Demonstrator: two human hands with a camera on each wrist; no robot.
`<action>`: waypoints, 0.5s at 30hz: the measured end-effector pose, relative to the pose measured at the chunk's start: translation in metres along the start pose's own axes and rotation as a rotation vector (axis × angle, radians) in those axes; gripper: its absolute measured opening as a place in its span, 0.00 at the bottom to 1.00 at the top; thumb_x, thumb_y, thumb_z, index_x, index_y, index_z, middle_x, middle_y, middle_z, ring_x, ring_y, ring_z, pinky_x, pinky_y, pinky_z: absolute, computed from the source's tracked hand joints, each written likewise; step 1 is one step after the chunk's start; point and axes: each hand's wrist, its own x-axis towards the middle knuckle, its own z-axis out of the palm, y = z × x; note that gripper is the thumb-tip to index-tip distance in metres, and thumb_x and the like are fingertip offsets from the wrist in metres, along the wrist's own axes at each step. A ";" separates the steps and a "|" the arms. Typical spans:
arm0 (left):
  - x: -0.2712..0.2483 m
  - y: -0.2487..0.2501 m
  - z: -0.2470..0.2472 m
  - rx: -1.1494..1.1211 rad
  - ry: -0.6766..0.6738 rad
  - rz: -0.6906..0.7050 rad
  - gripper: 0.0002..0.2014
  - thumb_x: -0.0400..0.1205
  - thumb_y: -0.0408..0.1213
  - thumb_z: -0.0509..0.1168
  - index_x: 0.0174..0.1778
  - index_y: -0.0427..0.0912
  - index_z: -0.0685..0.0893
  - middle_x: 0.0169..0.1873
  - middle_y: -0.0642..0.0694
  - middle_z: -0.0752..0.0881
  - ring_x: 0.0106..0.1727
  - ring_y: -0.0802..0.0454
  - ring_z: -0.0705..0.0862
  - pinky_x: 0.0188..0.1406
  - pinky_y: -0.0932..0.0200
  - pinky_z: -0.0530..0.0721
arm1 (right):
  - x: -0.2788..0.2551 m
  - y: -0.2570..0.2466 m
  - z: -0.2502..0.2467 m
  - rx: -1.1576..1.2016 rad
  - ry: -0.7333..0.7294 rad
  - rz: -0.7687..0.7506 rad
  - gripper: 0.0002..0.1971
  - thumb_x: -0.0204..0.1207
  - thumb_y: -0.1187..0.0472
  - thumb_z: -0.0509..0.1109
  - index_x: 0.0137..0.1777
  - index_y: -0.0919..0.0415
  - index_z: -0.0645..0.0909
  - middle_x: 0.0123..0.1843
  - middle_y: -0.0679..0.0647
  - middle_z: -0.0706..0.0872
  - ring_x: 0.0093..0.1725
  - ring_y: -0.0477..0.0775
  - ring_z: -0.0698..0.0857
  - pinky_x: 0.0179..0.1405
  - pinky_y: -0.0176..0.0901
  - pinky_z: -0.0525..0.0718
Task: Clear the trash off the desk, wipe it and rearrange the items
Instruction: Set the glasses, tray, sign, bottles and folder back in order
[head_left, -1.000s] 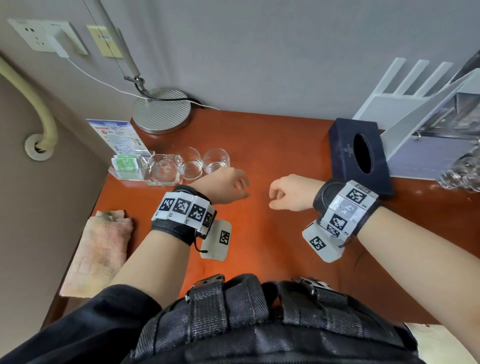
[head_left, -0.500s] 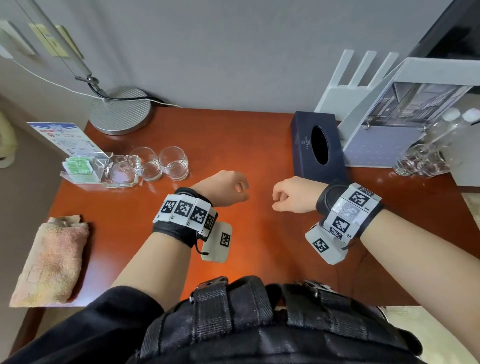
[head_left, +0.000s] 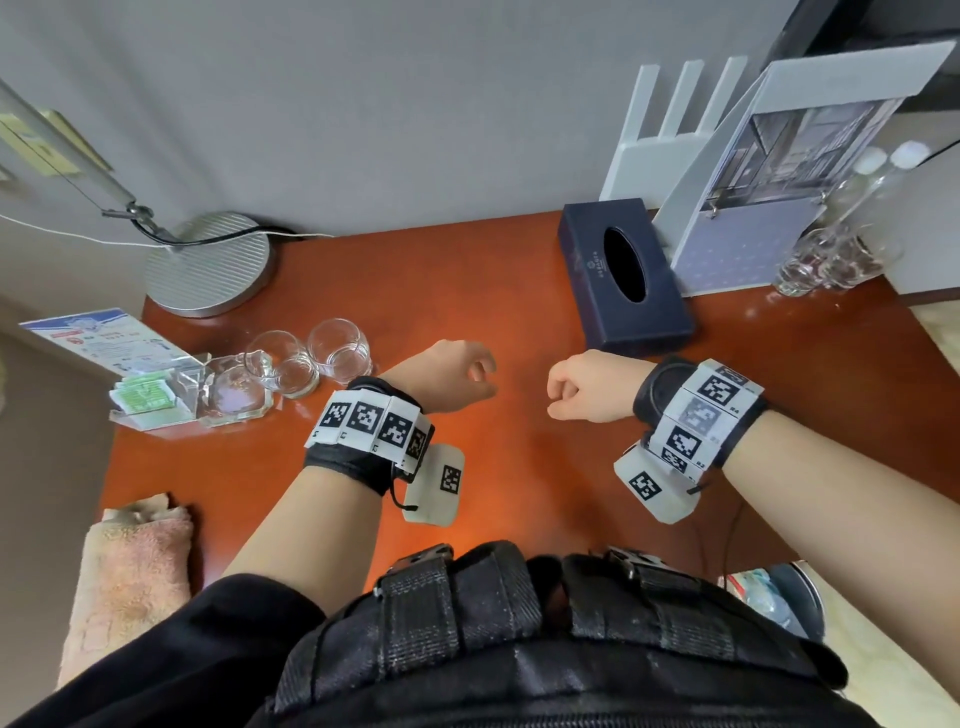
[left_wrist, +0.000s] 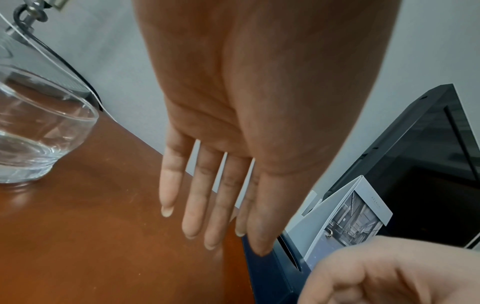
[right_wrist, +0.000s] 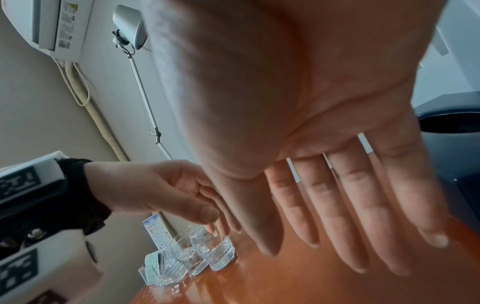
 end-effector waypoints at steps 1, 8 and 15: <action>0.001 0.001 0.000 0.004 -0.009 -0.002 0.15 0.82 0.44 0.64 0.62 0.44 0.79 0.54 0.51 0.83 0.56 0.50 0.83 0.55 0.55 0.81 | 0.001 0.000 0.000 0.002 0.003 -0.004 0.15 0.81 0.52 0.64 0.62 0.59 0.79 0.57 0.54 0.85 0.52 0.53 0.84 0.55 0.45 0.82; 0.013 0.021 -0.004 0.028 0.002 -0.016 0.14 0.82 0.45 0.63 0.62 0.45 0.80 0.54 0.52 0.83 0.55 0.51 0.83 0.55 0.55 0.81 | 0.001 0.024 -0.009 0.018 0.022 -0.026 0.15 0.81 0.51 0.64 0.62 0.58 0.79 0.57 0.53 0.84 0.53 0.53 0.84 0.57 0.47 0.83; 0.036 0.070 0.013 0.012 0.050 -0.047 0.13 0.82 0.43 0.63 0.61 0.44 0.80 0.50 0.53 0.80 0.55 0.50 0.83 0.50 0.58 0.79 | -0.009 0.080 -0.029 -0.042 0.015 -0.070 0.15 0.81 0.52 0.64 0.63 0.58 0.79 0.58 0.52 0.84 0.51 0.52 0.83 0.56 0.45 0.81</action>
